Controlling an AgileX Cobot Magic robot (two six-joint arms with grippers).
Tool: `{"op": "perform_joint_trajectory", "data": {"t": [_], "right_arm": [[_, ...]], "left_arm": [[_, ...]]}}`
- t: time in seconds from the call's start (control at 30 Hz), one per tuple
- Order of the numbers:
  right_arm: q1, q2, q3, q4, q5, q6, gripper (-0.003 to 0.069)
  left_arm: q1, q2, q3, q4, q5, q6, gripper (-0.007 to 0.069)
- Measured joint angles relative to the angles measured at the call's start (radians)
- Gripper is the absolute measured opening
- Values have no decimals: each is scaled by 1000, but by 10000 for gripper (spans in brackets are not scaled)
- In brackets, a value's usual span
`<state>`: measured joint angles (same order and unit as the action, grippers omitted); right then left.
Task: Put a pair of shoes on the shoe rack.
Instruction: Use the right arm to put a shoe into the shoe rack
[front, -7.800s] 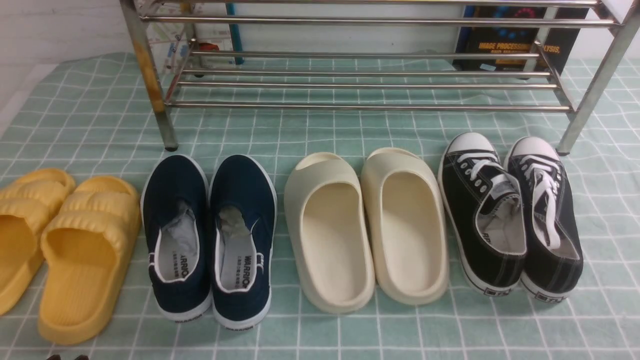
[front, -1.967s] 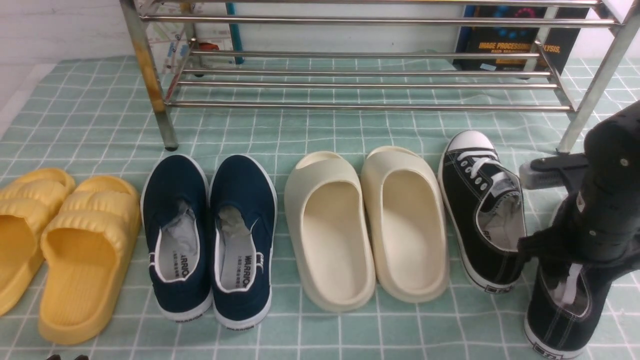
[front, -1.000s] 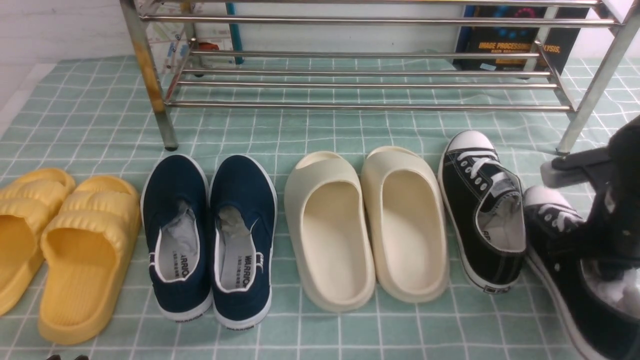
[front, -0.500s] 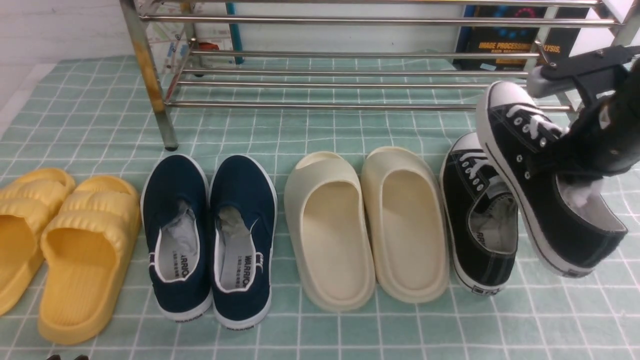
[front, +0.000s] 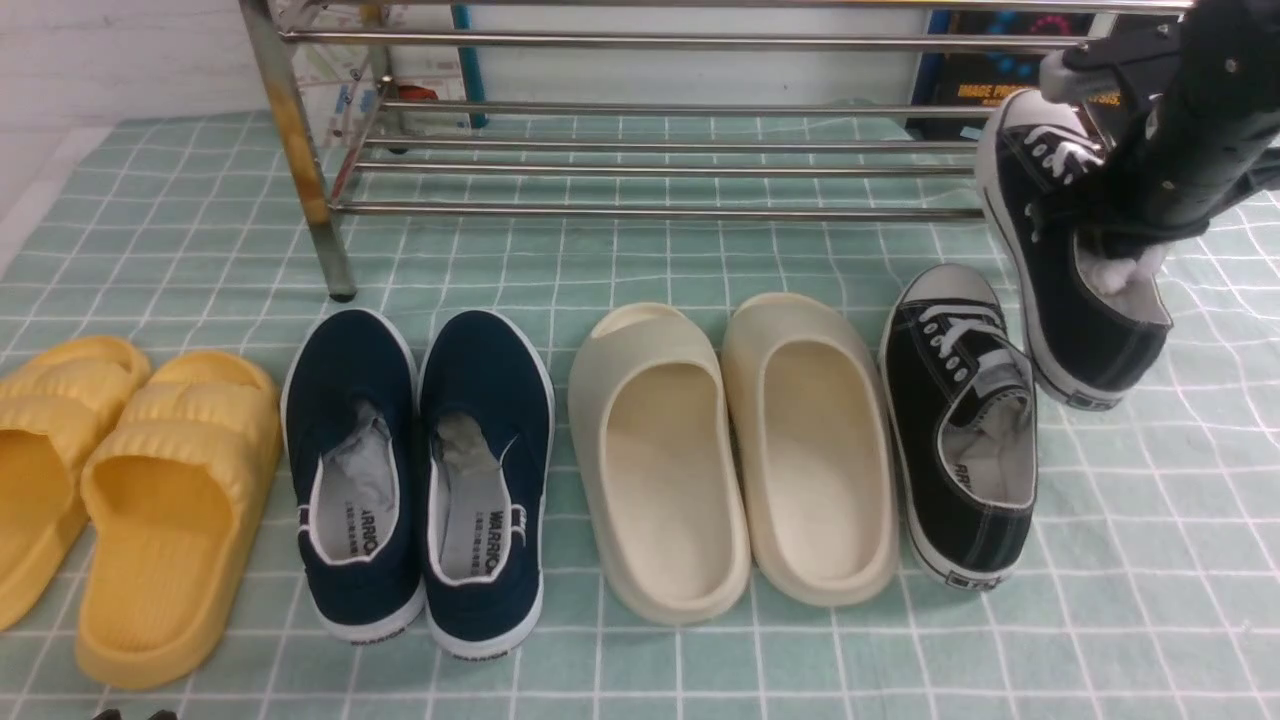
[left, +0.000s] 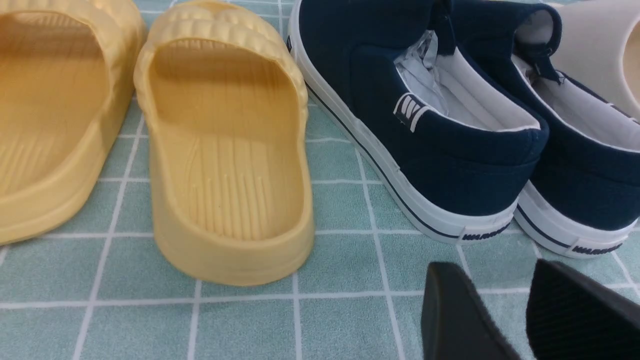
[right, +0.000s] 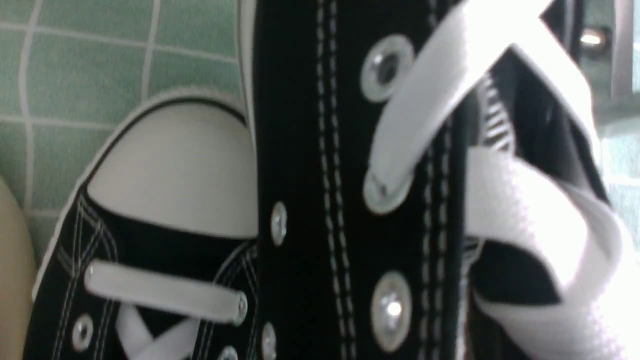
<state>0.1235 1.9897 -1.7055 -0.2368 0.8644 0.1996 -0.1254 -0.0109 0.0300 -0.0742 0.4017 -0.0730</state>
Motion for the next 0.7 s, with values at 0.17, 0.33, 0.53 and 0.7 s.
{"op": "perform_joint_trajectory", "data": {"t": [0.17, 0.33, 0.53, 0.7], "right_arm": [[-9, 101, -146, 0, 26, -19, 40], [-23, 165, -250, -9, 31, -19, 40], [-25, 218, -341, -11, 34, -19, 40], [-25, 241, -362, -25, 14, -13, 40]], "left_arm": [[0, 0, 0, 0, 0, 0, 239], [0, 0, 0, 0, 0, 0, 239], [0, 0, 0, 0, 0, 0, 239], [0, 0, 0, 0, 0, 0, 239]]}}
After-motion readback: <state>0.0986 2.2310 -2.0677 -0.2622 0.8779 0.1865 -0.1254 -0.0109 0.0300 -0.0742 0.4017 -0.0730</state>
